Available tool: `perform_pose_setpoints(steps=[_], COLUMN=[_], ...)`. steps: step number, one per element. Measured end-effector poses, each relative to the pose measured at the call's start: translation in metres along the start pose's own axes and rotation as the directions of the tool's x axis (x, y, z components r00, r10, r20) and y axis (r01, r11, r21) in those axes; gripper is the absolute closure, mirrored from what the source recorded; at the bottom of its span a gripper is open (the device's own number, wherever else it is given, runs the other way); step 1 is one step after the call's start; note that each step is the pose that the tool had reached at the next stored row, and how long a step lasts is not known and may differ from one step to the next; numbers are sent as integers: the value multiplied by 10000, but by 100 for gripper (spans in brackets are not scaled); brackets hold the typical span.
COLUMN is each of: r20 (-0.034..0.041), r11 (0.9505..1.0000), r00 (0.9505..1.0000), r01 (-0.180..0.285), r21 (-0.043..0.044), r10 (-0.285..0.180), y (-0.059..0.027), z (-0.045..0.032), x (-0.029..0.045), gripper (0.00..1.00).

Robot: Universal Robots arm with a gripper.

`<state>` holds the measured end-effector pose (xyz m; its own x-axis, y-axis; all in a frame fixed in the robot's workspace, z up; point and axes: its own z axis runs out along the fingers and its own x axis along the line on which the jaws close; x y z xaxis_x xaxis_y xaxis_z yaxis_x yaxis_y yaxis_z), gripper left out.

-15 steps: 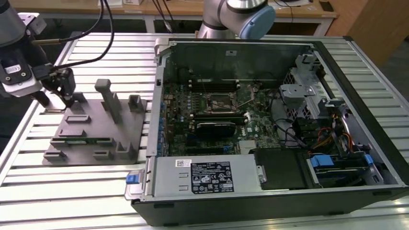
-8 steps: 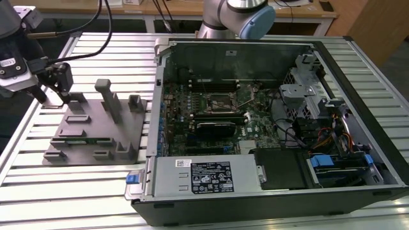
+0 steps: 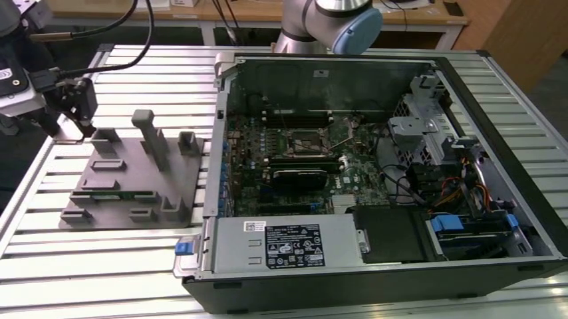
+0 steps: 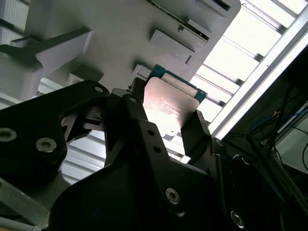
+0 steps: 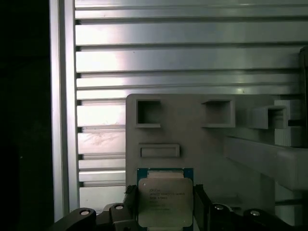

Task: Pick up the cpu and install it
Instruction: 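Pick up the cpu and move it towards the insertion slot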

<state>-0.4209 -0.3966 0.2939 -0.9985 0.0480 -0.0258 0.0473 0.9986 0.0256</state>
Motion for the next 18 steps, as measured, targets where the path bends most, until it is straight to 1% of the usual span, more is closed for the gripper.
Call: perform_pose_setpoints(steps=[18], r20=[0], r11=[10000], r00=[10000], r01=[0], r21=[1], r10=[0], y=[13], z=[-327], x=[-8], gripper=[45])
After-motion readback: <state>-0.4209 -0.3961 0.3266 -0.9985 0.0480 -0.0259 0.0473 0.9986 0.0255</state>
